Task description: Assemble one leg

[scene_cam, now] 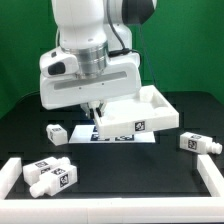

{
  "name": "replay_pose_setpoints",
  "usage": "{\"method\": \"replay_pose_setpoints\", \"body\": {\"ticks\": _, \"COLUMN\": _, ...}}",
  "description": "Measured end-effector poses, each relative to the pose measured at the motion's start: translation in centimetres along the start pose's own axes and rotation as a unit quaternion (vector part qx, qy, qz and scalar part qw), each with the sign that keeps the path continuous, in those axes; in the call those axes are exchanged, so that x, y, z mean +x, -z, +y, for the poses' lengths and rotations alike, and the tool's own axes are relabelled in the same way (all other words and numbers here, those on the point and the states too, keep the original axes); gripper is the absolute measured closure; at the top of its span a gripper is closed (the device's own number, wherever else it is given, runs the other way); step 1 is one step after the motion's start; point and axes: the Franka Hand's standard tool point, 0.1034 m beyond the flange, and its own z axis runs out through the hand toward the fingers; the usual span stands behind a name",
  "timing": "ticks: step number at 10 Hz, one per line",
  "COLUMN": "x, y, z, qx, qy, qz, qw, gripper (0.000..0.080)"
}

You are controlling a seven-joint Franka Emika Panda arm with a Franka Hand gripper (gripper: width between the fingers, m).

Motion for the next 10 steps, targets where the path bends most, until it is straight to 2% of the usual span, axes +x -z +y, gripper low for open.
{"method": "replay_pose_setpoints", "body": {"ticks": 5, "x": -0.2, "y": -0.9, "z": -0.2, "qx": 0.001, "qy": -0.011, "qz": -0.009, "qw": 1.000, "gripper": 0.0744}}
{"method": "replay_pose_setpoints", "body": {"ticks": 6, "x": 1.7, "y": -1.2, "z": -0.7, "qx": -0.002, "qy": -0.052, "qz": -0.018, "qw": 0.999, "gripper": 0.0744}}
{"method": "replay_pose_setpoints", "body": {"ticks": 7, "x": 4.8, "y": -1.2, "z": -0.9, "qx": -0.003, "qy": -0.060, "qz": -0.015, "qw": 0.998, "gripper": 0.0744}}
{"method": "replay_pose_setpoints", "body": {"ticks": 8, "x": 7.1, "y": -1.6, "z": -0.5, "qx": 0.005, "qy": -0.061, "qz": -0.005, "qw": 0.998, "gripper": 0.0744}}
{"method": "replay_pose_setpoints", "body": {"ticks": 9, "x": 8.8, "y": -2.2, "z": 0.0, "qx": 0.021, "qy": -0.049, "qz": 0.008, "qw": 0.999, "gripper": 0.0744}}
{"method": "replay_pose_setpoints", "body": {"ticks": 10, "x": 9.5, "y": -2.7, "z": 0.3, "qx": 0.031, "qy": -0.034, "qz": 0.013, "qw": 0.999, "gripper": 0.0744}}
